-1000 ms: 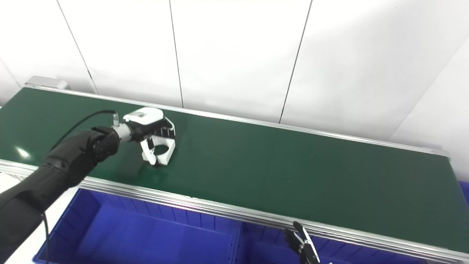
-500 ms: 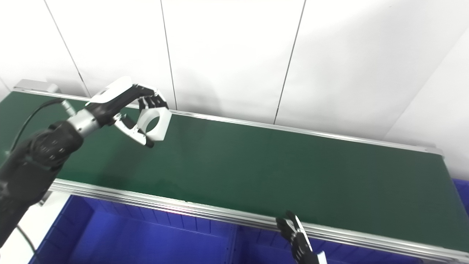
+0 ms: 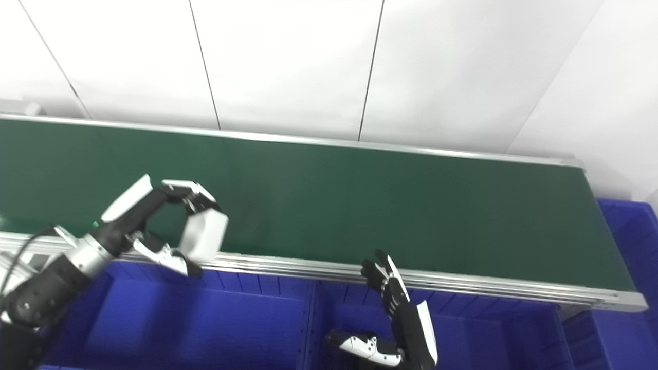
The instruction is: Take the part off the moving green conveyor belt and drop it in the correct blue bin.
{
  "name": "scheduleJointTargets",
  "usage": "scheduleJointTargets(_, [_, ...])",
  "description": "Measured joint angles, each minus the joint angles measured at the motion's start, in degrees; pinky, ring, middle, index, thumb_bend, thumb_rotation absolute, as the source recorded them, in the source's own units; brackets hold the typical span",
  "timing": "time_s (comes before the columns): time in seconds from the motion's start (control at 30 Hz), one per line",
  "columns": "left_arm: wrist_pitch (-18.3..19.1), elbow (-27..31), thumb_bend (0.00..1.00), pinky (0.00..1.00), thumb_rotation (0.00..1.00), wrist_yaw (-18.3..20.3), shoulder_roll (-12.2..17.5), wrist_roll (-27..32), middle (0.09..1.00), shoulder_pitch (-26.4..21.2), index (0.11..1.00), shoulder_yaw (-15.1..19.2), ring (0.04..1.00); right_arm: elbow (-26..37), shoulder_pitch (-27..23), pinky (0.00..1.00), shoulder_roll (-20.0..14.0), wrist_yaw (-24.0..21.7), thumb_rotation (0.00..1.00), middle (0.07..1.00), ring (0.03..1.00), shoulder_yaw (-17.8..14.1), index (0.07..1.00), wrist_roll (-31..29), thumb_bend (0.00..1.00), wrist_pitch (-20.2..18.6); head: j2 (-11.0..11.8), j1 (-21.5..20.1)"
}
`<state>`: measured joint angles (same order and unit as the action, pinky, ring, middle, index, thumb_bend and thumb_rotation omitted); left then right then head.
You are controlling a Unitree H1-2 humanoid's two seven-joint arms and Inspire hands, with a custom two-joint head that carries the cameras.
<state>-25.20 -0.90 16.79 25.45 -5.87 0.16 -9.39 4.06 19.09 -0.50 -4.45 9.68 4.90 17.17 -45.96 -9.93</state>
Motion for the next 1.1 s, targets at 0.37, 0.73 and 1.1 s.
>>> scheduleJointTargets(0.37, [0.8,-2.4,0.49,0.36,0.0,0.4,-5.7,-8.6,0.482,5.7,0.521,-5.5,0.415,2.1,-0.2,0.84,0.2,0.3,0.24,0.85,0.846,0.0,0.936,0.4,0.9,-1.7,-2.0,0.0])
scheduleJointTargets(0.73, [7.2,-3.5,0.49,0.37,0.0,0.4,-5.9,-22.2,0.493,5.6,0.533,-8.6,0.404,3.6,0.1,0.84,0.2,0.5,0.24,0.849,0.847,0.1,0.936,0.2,0.9,-2.9,-2.8,0.2])
scheduleJointTargets(1.1, [13.1,-1.2,0.79,0.8,0.42,-4.4,-5.9,-39.5,0.934,5.7,0.919,-10.2,0.881,3.6,0.2,0.84,0.2,0.5,0.25,0.848,0.842,0.2,0.936,0.2,0.9,-2.9,-2.7,-0.5])
